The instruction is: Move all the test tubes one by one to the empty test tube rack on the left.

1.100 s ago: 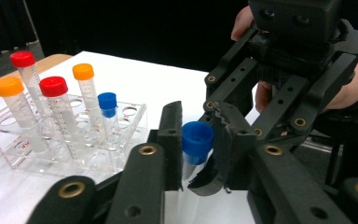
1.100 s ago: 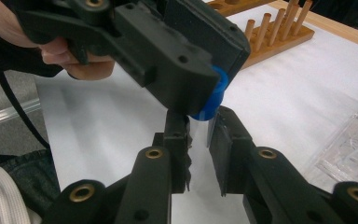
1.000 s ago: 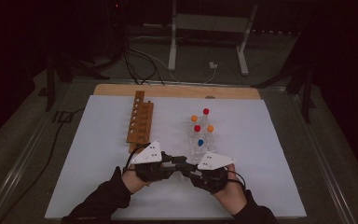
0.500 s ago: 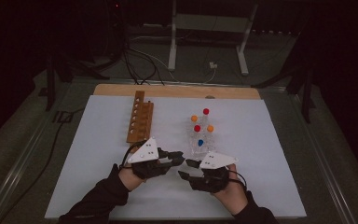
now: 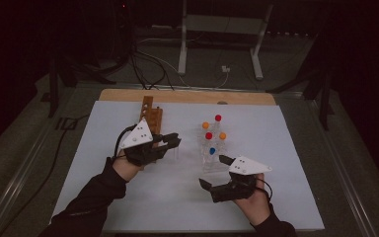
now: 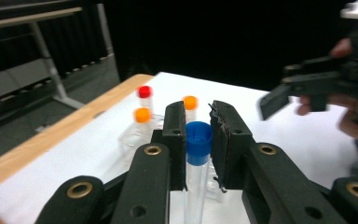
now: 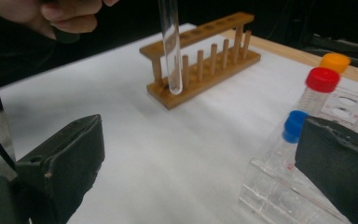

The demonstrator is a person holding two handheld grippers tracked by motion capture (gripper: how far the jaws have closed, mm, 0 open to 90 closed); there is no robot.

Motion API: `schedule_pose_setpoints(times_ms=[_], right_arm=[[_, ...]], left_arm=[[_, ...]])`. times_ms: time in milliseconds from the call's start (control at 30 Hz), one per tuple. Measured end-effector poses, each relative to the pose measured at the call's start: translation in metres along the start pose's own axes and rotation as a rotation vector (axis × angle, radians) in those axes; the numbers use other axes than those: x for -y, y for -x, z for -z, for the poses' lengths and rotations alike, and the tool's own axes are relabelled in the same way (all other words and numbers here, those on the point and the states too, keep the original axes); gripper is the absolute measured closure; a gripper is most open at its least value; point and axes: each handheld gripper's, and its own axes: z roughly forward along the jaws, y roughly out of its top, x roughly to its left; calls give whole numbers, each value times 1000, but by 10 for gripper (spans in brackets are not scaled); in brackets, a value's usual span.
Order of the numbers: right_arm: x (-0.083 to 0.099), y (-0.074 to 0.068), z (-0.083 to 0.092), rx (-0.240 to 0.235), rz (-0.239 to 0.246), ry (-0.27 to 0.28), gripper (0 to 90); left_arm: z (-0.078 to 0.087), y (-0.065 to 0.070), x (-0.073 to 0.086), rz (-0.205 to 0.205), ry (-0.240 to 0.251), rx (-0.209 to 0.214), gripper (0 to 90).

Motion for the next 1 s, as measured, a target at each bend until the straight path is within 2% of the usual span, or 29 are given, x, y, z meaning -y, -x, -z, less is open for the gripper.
schedule_pose_setpoints(times_ms=[167, 433, 533, 767, 867, 1000], right_arm=[[0, 7, 5, 19, -25, 16, 11], [1, 8, 5, 26, -12, 12, 11], [2, 8, 5, 31, -9, 15, 11], [3, 8, 4, 40, 15, 12, 11], [4, 9, 3, 43, 36, 16, 12], [6, 10, 1, 25, 19, 8, 12]], left_arm=[[3, -19, -13, -6, 2, -77, 779], [7, -54, -29, 3, 8, -179, 779], [6, -66, -29, 16, 3, -211, 779], [0, -96, -23, 77, -9, -280, 779], [-2, -108, -22, 89, -16, -309, 779], [-5, -124, -22, 106, -18, -342, 779]])
